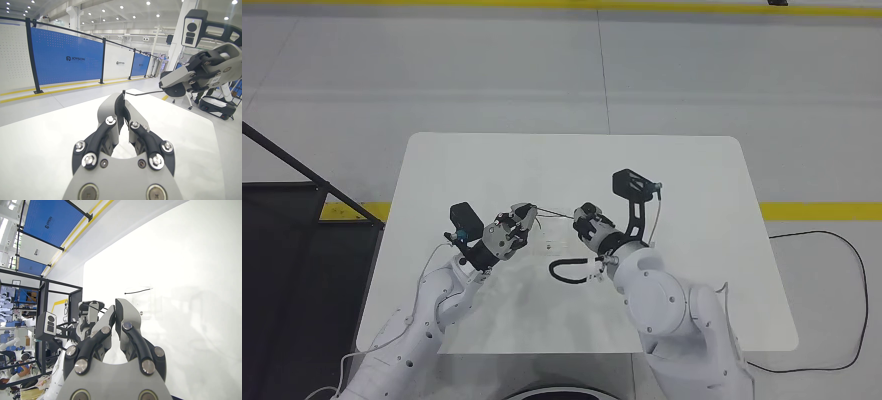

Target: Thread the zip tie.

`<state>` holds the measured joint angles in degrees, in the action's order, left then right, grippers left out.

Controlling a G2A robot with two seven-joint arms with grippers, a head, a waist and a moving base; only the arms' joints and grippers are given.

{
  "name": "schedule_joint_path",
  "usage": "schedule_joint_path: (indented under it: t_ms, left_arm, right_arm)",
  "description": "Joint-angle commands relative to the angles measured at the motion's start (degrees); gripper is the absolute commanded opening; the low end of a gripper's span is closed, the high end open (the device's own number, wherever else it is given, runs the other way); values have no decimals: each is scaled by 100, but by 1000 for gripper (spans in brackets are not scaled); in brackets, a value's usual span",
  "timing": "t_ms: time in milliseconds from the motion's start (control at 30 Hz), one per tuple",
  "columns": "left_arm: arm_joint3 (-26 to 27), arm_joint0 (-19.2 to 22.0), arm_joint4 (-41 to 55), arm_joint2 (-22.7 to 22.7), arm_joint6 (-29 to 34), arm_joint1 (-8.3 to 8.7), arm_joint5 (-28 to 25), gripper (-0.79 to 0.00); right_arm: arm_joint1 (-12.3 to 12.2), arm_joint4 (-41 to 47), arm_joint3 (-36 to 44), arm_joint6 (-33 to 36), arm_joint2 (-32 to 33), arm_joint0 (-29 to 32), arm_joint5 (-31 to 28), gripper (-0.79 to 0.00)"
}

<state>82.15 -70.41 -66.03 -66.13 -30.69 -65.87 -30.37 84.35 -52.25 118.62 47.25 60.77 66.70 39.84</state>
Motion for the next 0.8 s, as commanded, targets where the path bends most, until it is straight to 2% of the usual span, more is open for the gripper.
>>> schedule_joint_path:
  t_ms: [0, 767]
  left_arm:
    - [0, 0, 0, 0, 0, 0, 0, -785]
    - [0, 0, 0, 0, 0, 0, 0, -785]
  right_arm:
    - [1, 12, 0, 9, 9, -4, 13, -785]
    - [16, 4, -51, 157, 16, -107, 134, -785]
